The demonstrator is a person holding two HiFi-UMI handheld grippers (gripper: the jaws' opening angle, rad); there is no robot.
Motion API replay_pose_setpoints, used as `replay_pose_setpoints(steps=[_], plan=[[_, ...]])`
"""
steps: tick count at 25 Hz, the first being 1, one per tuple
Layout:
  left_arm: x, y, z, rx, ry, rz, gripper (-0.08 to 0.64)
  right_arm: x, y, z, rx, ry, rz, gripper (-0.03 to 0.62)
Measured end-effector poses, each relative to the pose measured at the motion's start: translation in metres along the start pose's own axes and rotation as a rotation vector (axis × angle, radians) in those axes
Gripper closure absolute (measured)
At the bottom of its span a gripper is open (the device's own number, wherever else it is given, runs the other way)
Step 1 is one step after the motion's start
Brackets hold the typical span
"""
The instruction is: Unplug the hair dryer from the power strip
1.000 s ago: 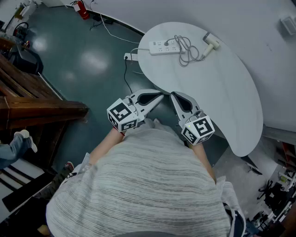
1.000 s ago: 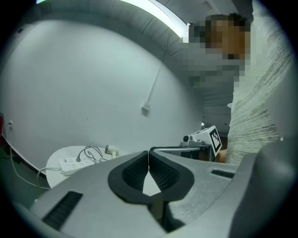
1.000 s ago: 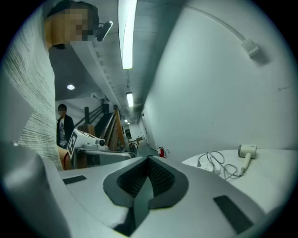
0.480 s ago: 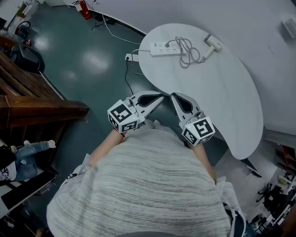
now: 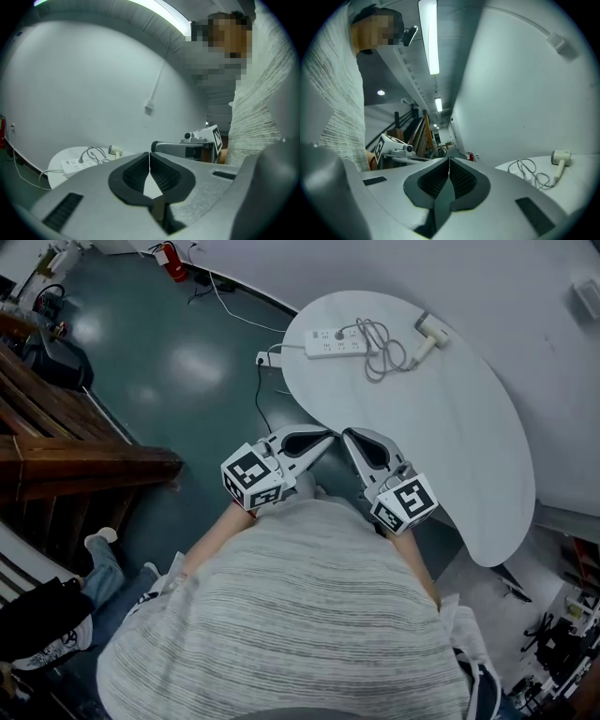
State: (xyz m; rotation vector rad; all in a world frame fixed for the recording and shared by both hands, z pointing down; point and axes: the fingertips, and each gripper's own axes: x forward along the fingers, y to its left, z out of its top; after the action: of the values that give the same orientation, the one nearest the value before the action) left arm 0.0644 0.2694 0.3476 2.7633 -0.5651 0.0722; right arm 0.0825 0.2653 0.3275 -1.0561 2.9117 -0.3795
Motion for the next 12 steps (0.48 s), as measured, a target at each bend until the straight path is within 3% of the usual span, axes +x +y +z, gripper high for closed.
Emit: replay_pose_setpoints(steps=[5,12], plan=[[0.004,0.024,0.005,0.000,-0.002,0.003,0.552,0.022,-0.008,0.001,-0.004,0.015,0.021,0.566],[0.021,0.088,0.022,-0.002,0.009,-0.028,0.552,0.072,-0.052,0.017,-0.014,0.014,-0.024,0.566]])
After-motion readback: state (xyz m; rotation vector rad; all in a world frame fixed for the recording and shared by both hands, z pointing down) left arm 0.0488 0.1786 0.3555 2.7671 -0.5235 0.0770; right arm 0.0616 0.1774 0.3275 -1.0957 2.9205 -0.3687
